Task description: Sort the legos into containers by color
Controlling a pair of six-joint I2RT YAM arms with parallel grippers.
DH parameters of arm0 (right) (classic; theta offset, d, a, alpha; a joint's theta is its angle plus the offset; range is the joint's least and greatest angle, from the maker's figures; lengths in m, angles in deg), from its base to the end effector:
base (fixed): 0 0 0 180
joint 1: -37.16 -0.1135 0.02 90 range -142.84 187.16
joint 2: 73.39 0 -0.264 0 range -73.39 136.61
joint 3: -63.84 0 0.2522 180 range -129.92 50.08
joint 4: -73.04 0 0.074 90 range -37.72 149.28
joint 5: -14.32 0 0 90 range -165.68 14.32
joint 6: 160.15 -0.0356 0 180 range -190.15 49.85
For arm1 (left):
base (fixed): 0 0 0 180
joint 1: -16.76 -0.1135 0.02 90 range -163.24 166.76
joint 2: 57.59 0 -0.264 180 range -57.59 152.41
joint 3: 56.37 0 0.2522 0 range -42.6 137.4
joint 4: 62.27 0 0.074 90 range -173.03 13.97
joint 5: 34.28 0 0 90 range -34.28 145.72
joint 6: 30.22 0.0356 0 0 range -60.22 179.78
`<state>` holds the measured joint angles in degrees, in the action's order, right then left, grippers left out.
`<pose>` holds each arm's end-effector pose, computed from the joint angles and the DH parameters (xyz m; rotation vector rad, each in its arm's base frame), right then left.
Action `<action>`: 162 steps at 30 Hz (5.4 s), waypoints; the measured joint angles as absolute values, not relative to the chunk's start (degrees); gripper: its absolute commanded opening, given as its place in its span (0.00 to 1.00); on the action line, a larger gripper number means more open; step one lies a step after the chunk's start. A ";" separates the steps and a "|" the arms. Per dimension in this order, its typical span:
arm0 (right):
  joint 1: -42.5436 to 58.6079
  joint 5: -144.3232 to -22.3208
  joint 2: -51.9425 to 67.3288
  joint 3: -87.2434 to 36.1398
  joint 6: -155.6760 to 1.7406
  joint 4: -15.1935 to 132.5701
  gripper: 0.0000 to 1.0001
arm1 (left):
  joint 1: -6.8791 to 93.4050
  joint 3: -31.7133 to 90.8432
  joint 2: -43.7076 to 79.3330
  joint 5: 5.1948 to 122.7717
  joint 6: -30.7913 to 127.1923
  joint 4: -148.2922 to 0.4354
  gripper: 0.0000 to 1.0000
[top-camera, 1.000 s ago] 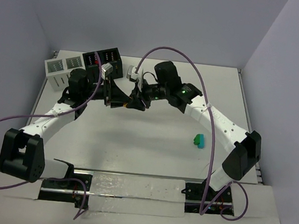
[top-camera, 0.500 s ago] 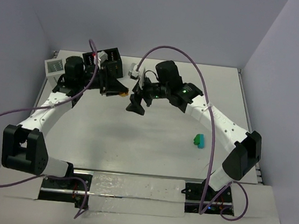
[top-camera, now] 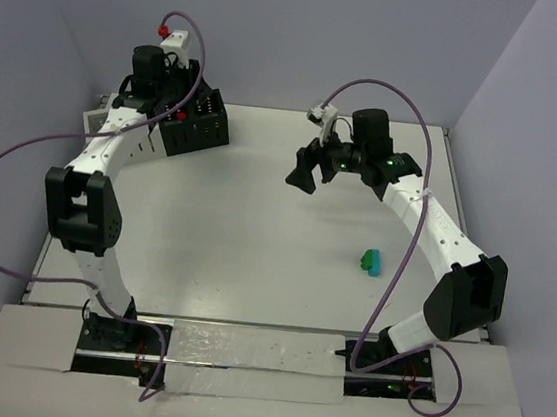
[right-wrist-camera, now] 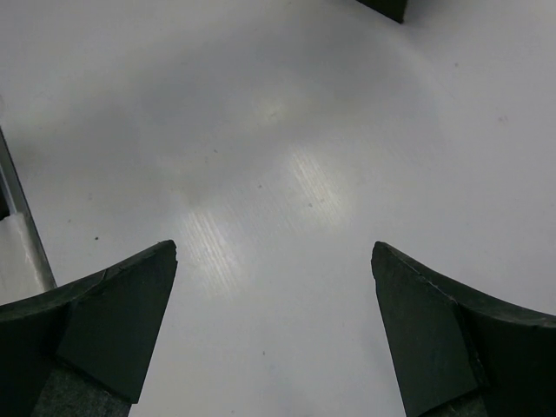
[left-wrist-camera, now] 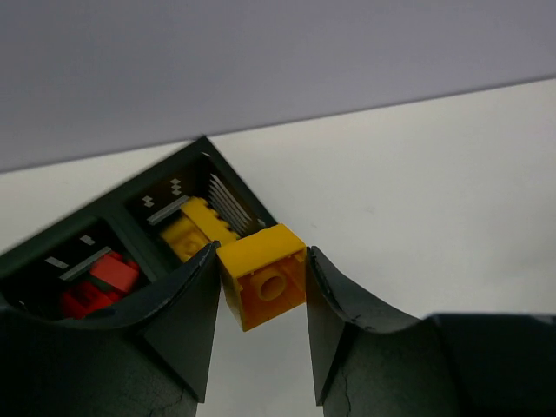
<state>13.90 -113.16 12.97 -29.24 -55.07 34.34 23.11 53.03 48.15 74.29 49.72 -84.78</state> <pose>0.3042 0.1543 0.3523 -1.0419 1.8174 0.7781 0.4413 -0.0605 0.3489 0.1606 1.9066 -0.5015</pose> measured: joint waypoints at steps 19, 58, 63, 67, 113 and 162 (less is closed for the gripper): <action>24.33 -110.62 11.95 -22.39 -56.13 32.57 1.00 | 23.22 65.33 69.39 62.16 58.07 -80.00 0.27; 36.56 -89.13 3.58 -3.88 -38.59 9.23 0.95 | 27.66 36.38 21.14 77.02 54.30 -95.33 0.70; 36.56 -87.19 3.58 -1.42 -40.35 7.34 0.84 | 27.66 33.14 20.95 77.00 52.91 -96.35 0.70; 36.56 -86.14 3.93 -1.45 -41.35 7.17 0.78 | 27.66 32.70 20.88 77.00 52.32 -96.66 0.70; 34.44 -87.28 18.34 -5.34 -47.40 13.68 0.00 | 26.03 26.34 21.61 83.21 43.32 -91.53 0.76; -2.06 -91.13 22.70 -40.59 -67.72 20.48 0.00 | 34.82 18.56 23.88 97.35 16.46 -81.23 0.81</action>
<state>-2.06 -91.13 22.70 -40.59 -67.72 20.48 34.82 18.56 23.88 97.35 16.46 -81.23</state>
